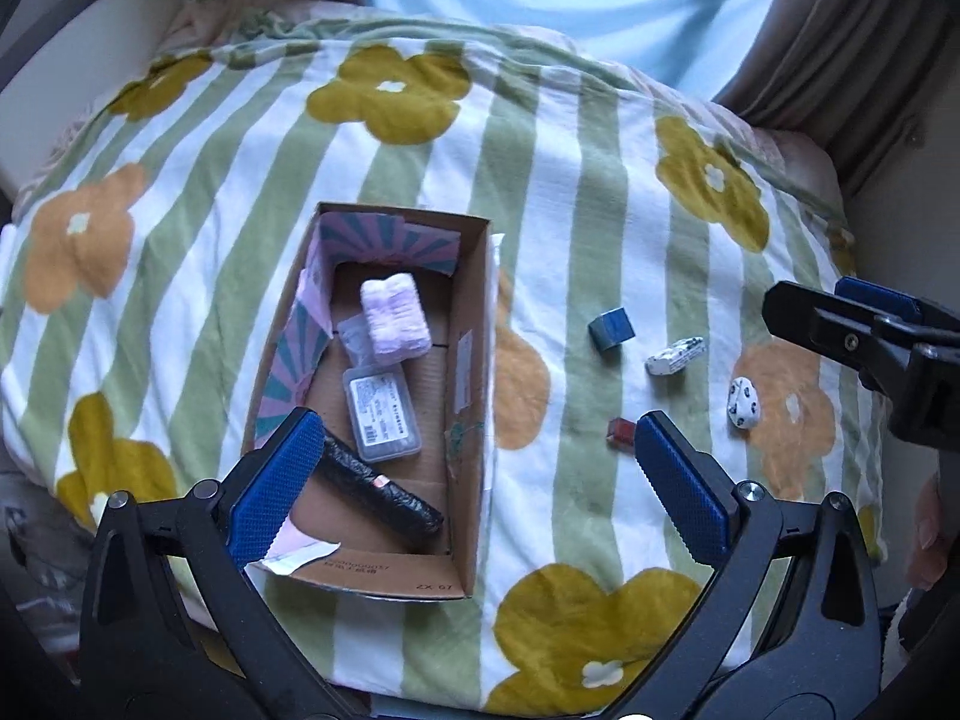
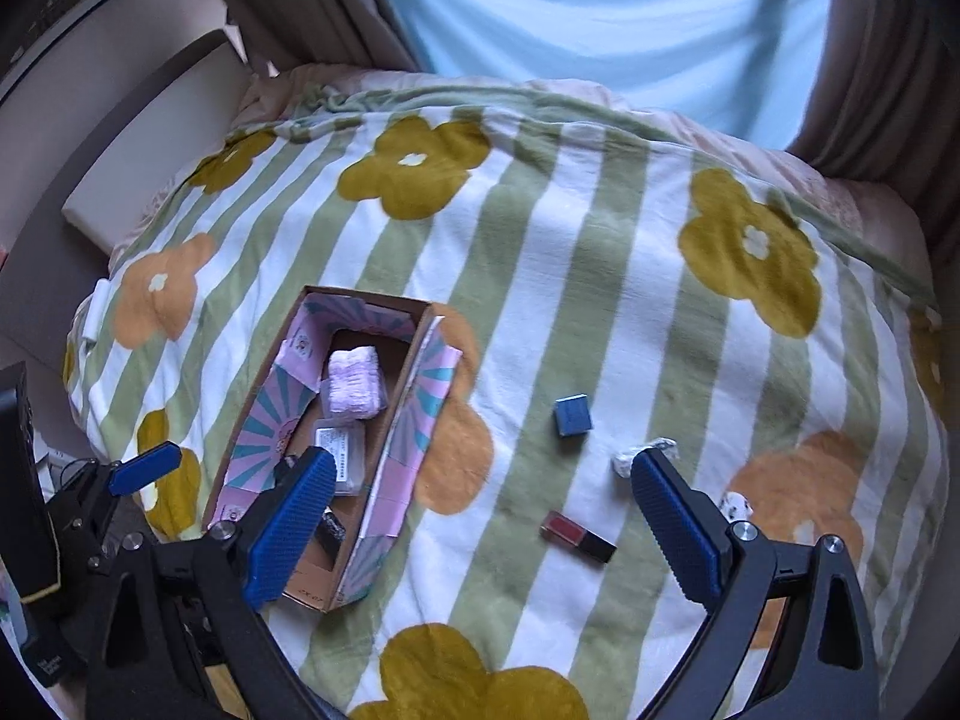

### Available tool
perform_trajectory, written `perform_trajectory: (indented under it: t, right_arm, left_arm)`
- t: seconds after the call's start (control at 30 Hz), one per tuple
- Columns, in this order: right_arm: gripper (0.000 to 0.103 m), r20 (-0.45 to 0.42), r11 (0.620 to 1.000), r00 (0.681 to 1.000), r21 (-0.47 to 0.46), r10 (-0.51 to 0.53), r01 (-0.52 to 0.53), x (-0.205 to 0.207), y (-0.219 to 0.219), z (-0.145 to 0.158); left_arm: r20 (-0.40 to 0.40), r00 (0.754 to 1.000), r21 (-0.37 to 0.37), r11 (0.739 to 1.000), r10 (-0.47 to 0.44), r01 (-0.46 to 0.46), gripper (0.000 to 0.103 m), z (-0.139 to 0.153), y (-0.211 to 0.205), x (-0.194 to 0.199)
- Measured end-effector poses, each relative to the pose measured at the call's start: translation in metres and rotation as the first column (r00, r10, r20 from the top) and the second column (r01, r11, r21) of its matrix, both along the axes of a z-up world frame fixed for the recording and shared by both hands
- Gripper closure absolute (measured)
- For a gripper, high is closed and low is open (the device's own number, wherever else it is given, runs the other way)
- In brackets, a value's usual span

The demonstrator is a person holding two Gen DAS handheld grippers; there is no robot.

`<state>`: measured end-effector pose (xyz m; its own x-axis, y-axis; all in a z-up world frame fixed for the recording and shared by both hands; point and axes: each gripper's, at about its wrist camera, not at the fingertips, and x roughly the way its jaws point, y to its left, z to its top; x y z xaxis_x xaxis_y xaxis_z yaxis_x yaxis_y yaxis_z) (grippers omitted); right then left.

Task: Organize objects
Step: 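Withdraw both tools from the box toward the remaining items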

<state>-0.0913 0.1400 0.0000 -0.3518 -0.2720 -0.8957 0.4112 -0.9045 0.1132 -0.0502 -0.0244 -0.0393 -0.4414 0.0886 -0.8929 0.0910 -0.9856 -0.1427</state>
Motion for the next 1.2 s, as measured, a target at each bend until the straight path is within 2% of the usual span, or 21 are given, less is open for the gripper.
perform_trajectory:
  t: [0.27,0.43,0.67,0.93,1.07,1.2]
  right_arm:
    - [0.005,-0.007,0.977,0.977,0.006,-0.213,0.213,0.037,0.084,-0.005]
    - [0.005,-0.007,0.964,0.965,0.018,-0.264,0.264,0.055,0.105,-0.011]
    - [0.005,-0.047,0.961,0.960,0.006,-0.275,0.275,0.062,0.120,-0.006]
    - [0.005,-0.070,0.974,0.972,0.007,-0.226,0.227,0.044,0.131,-0.009]
    - [0.005,-0.086,0.985,0.982,0.025,-0.171,0.173,0.028,0.132,-0.027]
    - [0.005,-0.080,0.993,0.990,0.031,-0.113,0.116,0.007,0.131,-0.060]
  left_arm:
    - [-0.012,0.988,0.014,0.988,-0.151,0.151,0.000,-0.001,0.051,0.002]
    - [-0.016,0.975,0.015,0.975,-0.222,0.223,0.000,0.000,0.071,0.004]
    - [-0.026,0.960,0.046,0.959,-0.279,0.280,0.000,0.004,0.088,-0.003]
    - [-0.006,0.942,0.024,0.941,-0.337,0.337,0.000,-0.002,0.101,-0.028]
    - [0.015,0.928,-0.010,0.928,-0.372,0.372,0.000,-0.019,0.109,-0.049]
    - [0.059,0.921,-0.015,0.922,-0.385,0.386,0.001,-0.051,0.116,-0.077]
